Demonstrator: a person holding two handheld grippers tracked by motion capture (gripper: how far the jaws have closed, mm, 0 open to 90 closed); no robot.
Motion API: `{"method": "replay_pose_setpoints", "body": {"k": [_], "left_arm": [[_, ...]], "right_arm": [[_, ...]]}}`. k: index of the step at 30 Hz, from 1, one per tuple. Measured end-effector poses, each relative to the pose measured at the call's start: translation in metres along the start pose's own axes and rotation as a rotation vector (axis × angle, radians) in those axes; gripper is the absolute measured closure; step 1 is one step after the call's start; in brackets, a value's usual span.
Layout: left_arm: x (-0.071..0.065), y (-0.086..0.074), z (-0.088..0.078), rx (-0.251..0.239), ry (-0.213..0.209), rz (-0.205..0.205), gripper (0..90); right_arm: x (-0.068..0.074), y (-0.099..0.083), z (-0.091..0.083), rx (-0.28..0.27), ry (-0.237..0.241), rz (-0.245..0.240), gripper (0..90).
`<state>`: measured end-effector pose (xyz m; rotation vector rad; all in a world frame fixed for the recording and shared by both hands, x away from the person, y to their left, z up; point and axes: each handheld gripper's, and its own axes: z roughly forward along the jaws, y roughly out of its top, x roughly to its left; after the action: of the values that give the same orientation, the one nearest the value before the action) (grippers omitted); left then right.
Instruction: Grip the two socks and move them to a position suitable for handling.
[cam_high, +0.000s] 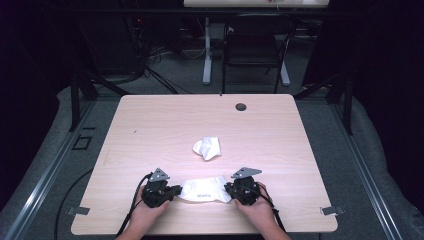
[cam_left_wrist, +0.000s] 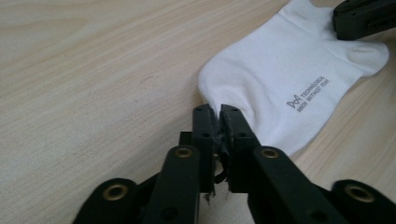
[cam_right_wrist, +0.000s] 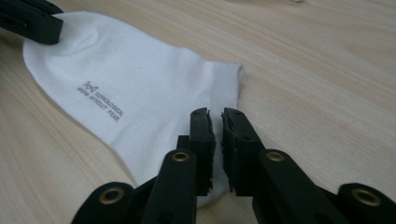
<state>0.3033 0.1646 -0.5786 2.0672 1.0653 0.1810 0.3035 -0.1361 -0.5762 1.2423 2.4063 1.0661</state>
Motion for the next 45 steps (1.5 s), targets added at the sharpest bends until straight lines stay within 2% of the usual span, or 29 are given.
{"method": "replay_pose_setpoints", "body": {"k": [2,4,8,14,15,18,19,20,25,28,29,37,45], "left_arm": [[-0.001,0.002,-0.003,-0.015,-0.002,0.010,80.7],[0.000,0.005,-0.006,-0.039,0.009,0.021,76.0],[0.007,0.009,-0.011,-0.088,0.002,-0.008,66.4],[0.017,0.014,-0.014,-0.107,-0.001,-0.017,58.7],[0.020,0.015,-0.015,-0.113,0.002,-0.011,57.6],[0.022,0.016,-0.017,-0.120,0.019,0.011,53.6],[0.022,0.016,-0.017,-0.120,0.019,0.011,53.6],[0.025,0.016,-0.019,-0.115,0.033,0.023,53.5],[0.028,0.016,-0.021,-0.118,0.033,0.010,52.6],[0.030,0.016,-0.021,-0.118,0.031,0.007,52.2],[0.031,0.016,-0.020,-0.114,0.033,0.001,52.2],[0.035,0.016,-0.020,-0.113,0.035,-0.013,52.2],[0.034,0.015,-0.019,-0.113,0.033,-0.012,52.2]], "right_arm": [[0.000,0.002,-0.002,-0.026,0.005,-0.001,77.3],[-0.001,0.005,-0.007,-0.063,0.015,0.018,73.8],[-0.003,0.015,-0.011,-0.120,0.030,0.043,67.8],[-0.006,0.032,-0.006,-0.111,0.022,0.014,64.1],[-0.007,0.040,-0.001,-0.101,0.003,-0.006,61.8],[-0.009,0.055,0.009,-0.073,-0.008,-0.019,60.1],[-0.009,0.055,0.009,-0.073,-0.008,-0.019,60.1],[-0.009,0.065,0.016,-0.063,-0.023,-0.035,60.1],[-0.007,0.085,0.032,-0.045,-0.034,-0.035,60.1],[-0.006,0.090,0.039,-0.052,-0.040,-0.045,60.1],[-0.005,0.096,0.044,-0.035,-0.046,-0.051,60.1],[-0.002,0.113,0.063,-0.017,-0.056,-0.073,59.5],[-0.001,0.122,0.086,0.003,-0.074,-0.052,57.5]]}}
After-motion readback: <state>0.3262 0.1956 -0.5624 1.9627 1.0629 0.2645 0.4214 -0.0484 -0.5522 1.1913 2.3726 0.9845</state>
